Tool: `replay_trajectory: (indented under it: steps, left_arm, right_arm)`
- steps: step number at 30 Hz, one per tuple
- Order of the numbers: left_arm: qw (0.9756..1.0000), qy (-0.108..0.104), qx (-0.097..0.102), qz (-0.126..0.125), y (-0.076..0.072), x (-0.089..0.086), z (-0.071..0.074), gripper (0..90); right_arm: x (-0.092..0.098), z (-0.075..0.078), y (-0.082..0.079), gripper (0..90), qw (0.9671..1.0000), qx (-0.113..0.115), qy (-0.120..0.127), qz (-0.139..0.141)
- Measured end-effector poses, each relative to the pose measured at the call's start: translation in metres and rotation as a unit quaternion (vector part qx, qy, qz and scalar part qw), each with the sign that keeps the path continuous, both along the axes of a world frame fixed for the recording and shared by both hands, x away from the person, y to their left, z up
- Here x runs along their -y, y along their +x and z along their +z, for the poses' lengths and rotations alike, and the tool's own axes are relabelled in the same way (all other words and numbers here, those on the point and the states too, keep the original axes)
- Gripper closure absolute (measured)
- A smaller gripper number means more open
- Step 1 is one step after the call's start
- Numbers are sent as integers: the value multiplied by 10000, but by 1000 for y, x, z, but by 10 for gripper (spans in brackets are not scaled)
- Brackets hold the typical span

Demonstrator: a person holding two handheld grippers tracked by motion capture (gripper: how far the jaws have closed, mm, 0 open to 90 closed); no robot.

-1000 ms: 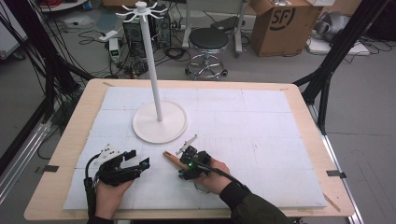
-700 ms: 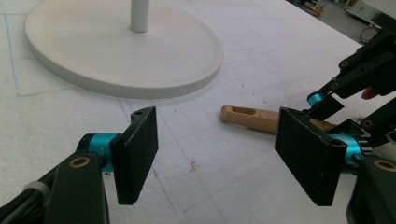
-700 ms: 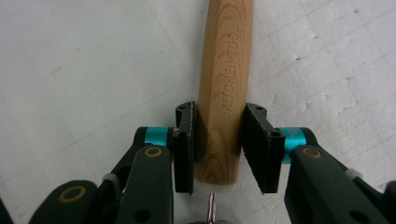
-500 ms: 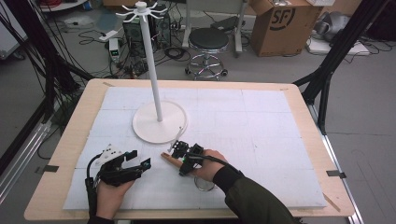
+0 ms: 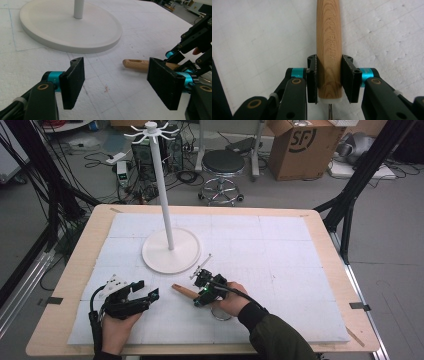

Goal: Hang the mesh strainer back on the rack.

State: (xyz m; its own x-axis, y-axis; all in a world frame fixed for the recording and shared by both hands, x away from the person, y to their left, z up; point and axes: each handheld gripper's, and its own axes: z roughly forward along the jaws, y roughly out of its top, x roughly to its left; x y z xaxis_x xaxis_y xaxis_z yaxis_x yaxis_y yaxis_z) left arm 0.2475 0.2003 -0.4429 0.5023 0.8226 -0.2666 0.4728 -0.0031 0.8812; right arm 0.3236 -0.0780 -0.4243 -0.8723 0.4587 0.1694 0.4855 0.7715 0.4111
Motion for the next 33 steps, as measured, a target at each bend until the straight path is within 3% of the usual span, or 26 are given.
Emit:
replay_trajectory:
  steps: [6, 9, 10, 16, 21, 23, 24, 29, 30, 31, 32, 33]
  left_arm:
    - [10000, 4, 14, 11, 0, -1, 0, 312]
    - [10000, 10, 18, 20, 0, -1, 0, 312]
    - [10000, 4, 21, 19, 0, -1, 0, 312]
    - [10000, 28, 1, 33, 0, -1, 0, 312]
    - [10000, 23, 0, 36, 0, 0, 0, 313]
    - [10000, 23, -1, 32, 0, 0, 0, 313]
    - [10000, 24, 4, 40, 0, 0, 0, 313]
    - [10000, 6, 3, 39, 0, 0, -1, 313]
    - [10000, 5, 9, 30, 0, 0, -1, 313]
    - [10000, 10, 9, 28, 0, 0, 0, 313]
    - [10000, 6, 9, 27, 0, 0, -1, 313]
    - [10000, 5, 11, 22, 0, 1, -1, 313]
  right_arm:
    - [11, 2, 3, 690, 9988, 54, 423, -241]
    - [16, 3, 0, 690, 9965, 351, 698, -290]
    - [16, 3, 0, 690, 9965, 351, 698, -290]
    - [27, 8, -8, 690, 9891, 860, 1148, -341]
    - [38, 15, -10, 690, 9804, 1143, 1545, -437]
    - [44, 22, -10, 690, 9748, 1286, 1747, -526]
    - [44, 22, -10, 690, 9748, 1286, 1747, -526]
    - [58, 35, -7, 690, 9636, 1415, 2155, -702]
    - [65, 41, -6, 690, 9568, 1476, 2360, -835]
    - [65, 41, -6, 690, 9568, 1476, 2360, -835]
    - [71, 48, -4, 690, 9498, 1519, 2570, -934]
    - [74, 51, -3, 690, 9453, 1561, 2696, -964]
